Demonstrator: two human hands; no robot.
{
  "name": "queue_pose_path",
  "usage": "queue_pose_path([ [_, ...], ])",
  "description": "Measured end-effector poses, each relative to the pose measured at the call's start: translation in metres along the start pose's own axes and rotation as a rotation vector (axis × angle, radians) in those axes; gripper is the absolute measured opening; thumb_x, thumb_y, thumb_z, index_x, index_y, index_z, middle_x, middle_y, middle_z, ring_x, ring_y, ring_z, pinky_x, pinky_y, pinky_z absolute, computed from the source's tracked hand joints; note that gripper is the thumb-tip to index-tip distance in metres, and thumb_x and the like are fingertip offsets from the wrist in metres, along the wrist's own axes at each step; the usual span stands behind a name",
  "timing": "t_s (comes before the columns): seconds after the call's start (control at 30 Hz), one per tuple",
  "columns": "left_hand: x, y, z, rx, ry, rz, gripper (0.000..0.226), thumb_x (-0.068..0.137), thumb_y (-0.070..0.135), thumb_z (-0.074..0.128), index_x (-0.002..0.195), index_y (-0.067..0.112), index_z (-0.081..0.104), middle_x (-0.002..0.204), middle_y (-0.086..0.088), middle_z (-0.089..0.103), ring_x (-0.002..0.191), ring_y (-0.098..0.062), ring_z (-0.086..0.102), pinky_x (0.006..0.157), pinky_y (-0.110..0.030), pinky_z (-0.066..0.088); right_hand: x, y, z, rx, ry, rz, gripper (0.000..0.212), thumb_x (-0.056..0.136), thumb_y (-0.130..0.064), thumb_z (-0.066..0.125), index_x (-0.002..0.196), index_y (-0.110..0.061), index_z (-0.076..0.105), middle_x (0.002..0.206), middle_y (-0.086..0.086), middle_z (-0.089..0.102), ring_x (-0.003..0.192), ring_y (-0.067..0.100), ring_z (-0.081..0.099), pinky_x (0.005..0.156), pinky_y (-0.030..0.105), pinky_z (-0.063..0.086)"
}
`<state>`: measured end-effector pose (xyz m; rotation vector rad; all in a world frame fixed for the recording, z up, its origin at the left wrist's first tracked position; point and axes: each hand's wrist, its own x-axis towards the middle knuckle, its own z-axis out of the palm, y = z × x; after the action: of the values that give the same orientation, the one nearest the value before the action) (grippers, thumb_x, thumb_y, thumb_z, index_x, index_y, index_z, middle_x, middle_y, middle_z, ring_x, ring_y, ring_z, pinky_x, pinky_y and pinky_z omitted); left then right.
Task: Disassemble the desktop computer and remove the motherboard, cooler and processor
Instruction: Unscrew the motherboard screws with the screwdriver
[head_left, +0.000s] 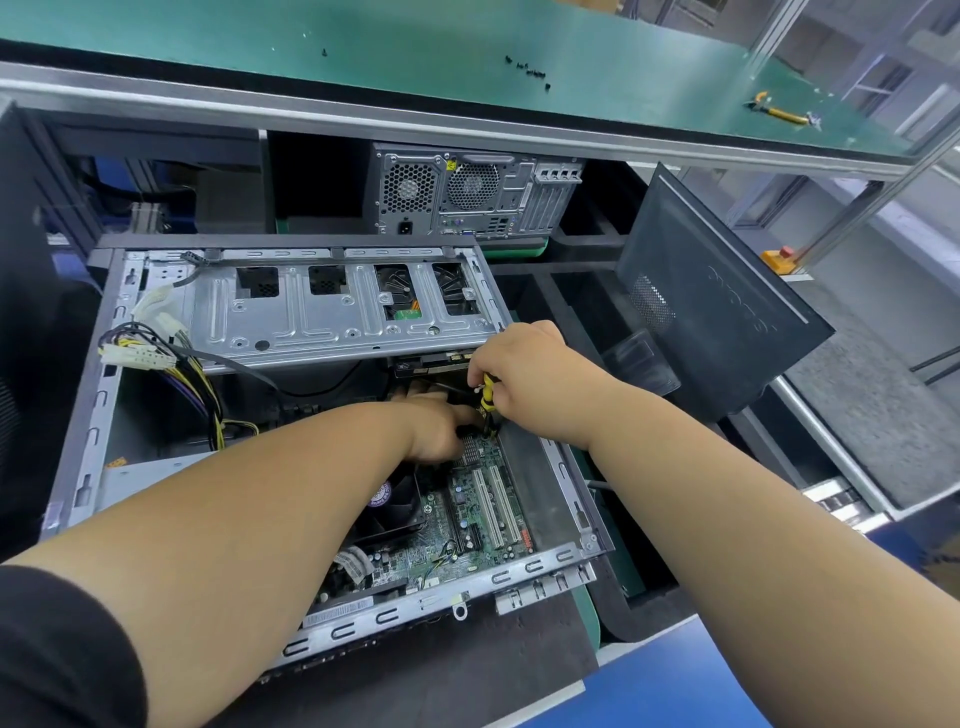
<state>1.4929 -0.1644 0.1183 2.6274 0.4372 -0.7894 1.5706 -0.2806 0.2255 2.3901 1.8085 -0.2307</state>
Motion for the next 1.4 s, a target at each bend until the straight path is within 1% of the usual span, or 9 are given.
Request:
queue_pose_path([
  [0.53,0.002,-0.001,0.000,-0.001,-0.005,0.015,0.061,0.087,0.038,0.052,0.141,0.057,0.028,0.150,-0.011,0.025,0.142,-0.041,0.018,0.114,-0.051,0.017,0.001,-0.002,-0.001,-0.012,-0.032,-0.003,0.033,0.091,-0.009,0.051,0.115,-0.026,0.065,0.116,-0.005,0.063,0.116,0.019,0.049,0.101,0.034,0.029],
  [0.8,0.003,-0.001,0.000,-0.008,0.008,0.027,0.060,0.088,0.038,0.052,0.140,0.057,0.030,0.149,-0.010,0.028,0.141,-0.041,0.019,0.113,-0.052,0.016,-0.001,-0.002,0.003,-0.041,0.024,-0.041,0.038,0.086,-0.005,0.051,0.110,-0.029,0.067,0.102,-0.009,0.064,0.109,0.017,0.048,0.095,0.036,0.030],
  [0.93,0.005,0.001,0.001,-0.039,0.149,0.054,0.046,0.090,0.044,0.053,0.136,0.045,0.046,0.145,-0.005,0.043,0.137,-0.035,0.033,0.113,-0.057,0.013,-0.002,0.000,0.004,-0.136,0.048,-0.104,0.040,0.084,-0.001,0.054,0.108,-0.031,0.065,0.098,-0.011,0.061,0.107,0.016,0.042,0.091,0.035,0.029],
  [1.0,0.006,0.000,0.001,-0.105,0.246,0.101,0.038,0.092,0.044,0.056,0.127,0.030,0.057,0.134,-0.004,0.054,0.124,-0.030,0.049,0.107,-0.048,0.033,-0.001,0.000,0.004,-0.140,0.050,-0.116,0.039,0.083,-0.001,0.055,0.107,-0.030,0.064,0.099,-0.011,0.060,0.106,0.016,0.041,0.088,0.033,0.027],
  [1.03,0.007,0.000,0.001,-0.128,0.271,0.127,0.036,0.092,0.041,0.058,0.123,0.025,0.059,0.128,-0.005,0.058,0.115,-0.029,0.054,0.096,-0.039,0.043,-0.001,0.001,0.004,-0.131,0.048,-0.116,0.039,0.083,0.000,0.055,0.108,-0.029,0.064,0.099,-0.010,0.060,0.106,0.017,0.041,0.088,0.032,0.026],
  [1.07,0.008,0.000,0.002,-0.138,0.286,0.145,0.034,0.092,0.039,0.058,0.121,0.021,0.061,0.122,-0.006,0.060,0.108,-0.028,0.057,0.083,-0.032,0.044,-0.001,0.001,0.004,-0.117,0.046,-0.114,0.039,0.083,0.000,0.054,0.108,-0.029,0.064,0.099,-0.010,0.060,0.106,0.017,0.041,0.088,0.032,0.027],
  [1.13,0.009,0.001,0.004,-0.138,0.305,0.158,0.030,0.094,0.035,0.058,0.119,0.019,0.062,0.116,-0.007,0.061,0.098,-0.026,0.057,0.072,-0.027,0.038,0.000,0.002,0.005,-0.084,0.053,-0.106,0.037,0.083,-0.001,0.054,0.107,-0.028,0.065,0.097,-0.008,0.060,0.105,0.018,0.041,0.088,0.032,0.027],
  [1.27,0.011,-0.001,0.006,-0.196,0.325,0.178,0.026,0.096,0.034,0.055,0.116,0.020,0.064,0.113,-0.006,0.064,0.099,-0.025,0.057,0.071,-0.024,0.033,-0.001,0.002,0.006,-0.050,0.070,-0.080,0.029,0.084,-0.011,0.052,0.105,-0.026,0.066,0.092,-0.009,0.061,0.103,0.017,0.038,0.086,0.033,0.025],
  [1.4,0.008,0.000,0.004,-0.302,0.342,0.151,0.026,0.095,0.037,0.056,0.107,0.015,0.065,0.103,-0.009,0.065,0.085,-0.020,0.053,0.068,-0.025,0.034,-0.003,0.003,0.007,-0.045,0.050,-0.076,0.019,0.093,-0.026,0.049,0.102,-0.028,0.066,0.088,-0.010,0.064,0.097,0.014,0.031,0.088,0.038,0.030],
])
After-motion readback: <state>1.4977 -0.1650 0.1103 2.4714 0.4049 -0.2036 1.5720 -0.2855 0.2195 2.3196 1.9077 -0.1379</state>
